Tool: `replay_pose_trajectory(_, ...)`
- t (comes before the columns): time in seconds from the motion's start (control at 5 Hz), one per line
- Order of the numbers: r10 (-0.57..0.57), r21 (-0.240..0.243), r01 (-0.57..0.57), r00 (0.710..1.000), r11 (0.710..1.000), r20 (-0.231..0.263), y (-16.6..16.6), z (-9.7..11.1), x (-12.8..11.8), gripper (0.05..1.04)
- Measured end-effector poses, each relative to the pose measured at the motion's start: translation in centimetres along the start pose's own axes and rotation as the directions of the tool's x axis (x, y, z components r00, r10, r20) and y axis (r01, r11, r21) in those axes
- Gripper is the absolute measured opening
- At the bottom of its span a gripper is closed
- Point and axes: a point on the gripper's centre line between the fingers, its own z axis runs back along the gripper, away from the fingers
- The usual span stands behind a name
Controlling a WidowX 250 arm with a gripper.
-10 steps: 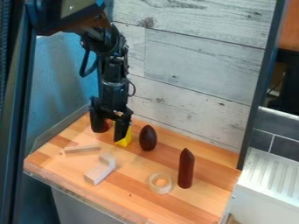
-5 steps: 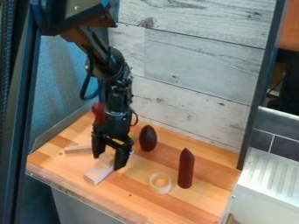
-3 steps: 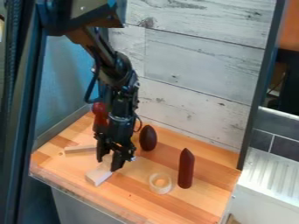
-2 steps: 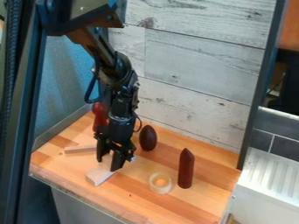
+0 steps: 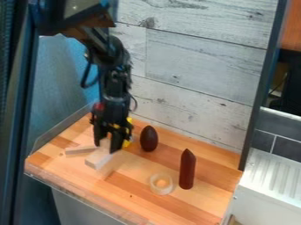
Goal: Put the block on top of the yellow prism
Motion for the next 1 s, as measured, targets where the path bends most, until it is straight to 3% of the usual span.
replay_pose_trajectory(0.4,0.088,-0.046,-0.087,0.996,0.995,0.017,2.2,4.1,0.5,0.572)
replay_pose_trajectory(0.6,0.129,-0.065,-0.125,0.99,0.99,0.049,3.3,6.3,0.8,0.572)
replay_pose_trajectory(1.0,0.146,-0.09,-0.136,0.982,0.987,0.121,3.0,7.9,2.5,0.572)
